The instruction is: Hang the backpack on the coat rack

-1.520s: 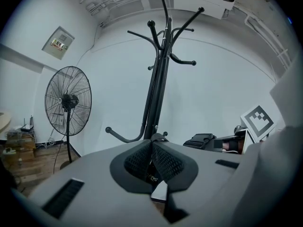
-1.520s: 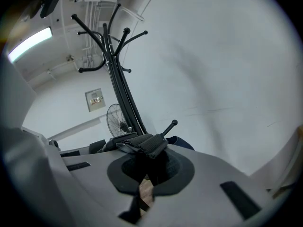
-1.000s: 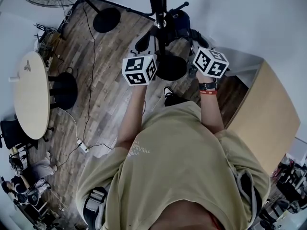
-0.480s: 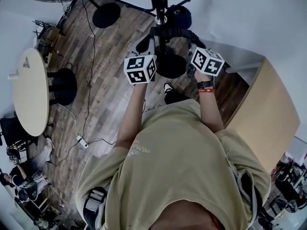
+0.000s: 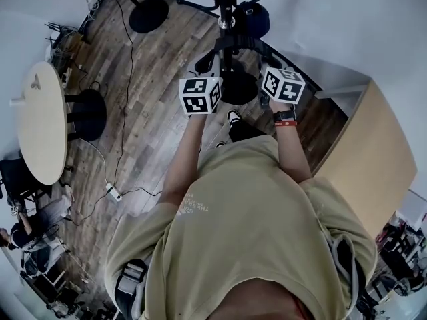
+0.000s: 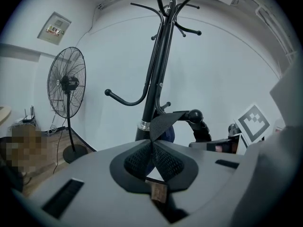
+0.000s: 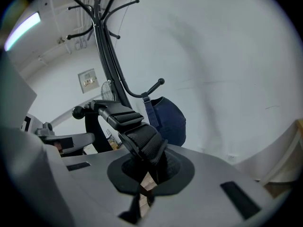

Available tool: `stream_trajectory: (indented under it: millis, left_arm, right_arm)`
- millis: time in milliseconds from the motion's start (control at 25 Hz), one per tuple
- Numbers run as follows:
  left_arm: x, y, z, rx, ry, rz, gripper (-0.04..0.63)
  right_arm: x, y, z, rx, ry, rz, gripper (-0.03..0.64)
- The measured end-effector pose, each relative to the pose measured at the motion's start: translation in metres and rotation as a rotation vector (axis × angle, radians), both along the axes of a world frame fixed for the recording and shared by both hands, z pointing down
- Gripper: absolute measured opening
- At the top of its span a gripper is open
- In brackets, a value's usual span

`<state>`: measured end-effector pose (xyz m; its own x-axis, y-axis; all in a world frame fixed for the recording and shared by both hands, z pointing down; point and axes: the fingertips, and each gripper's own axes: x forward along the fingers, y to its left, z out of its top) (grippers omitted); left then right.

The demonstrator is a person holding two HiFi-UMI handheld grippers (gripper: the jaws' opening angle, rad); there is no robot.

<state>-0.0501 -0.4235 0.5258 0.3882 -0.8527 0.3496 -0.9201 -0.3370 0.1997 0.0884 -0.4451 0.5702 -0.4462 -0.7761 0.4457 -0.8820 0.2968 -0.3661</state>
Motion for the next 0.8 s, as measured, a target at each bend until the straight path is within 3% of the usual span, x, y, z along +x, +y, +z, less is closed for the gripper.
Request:
stream_trajectory:
  millis: [800]
  left_arm:
    - [0.026,0.01,0.021,-0.011,0.01,0.097,0.027]
  right_arm:
    - [-0.033,0.02,0.036,-0.018,0.058,-0.121,0.017]
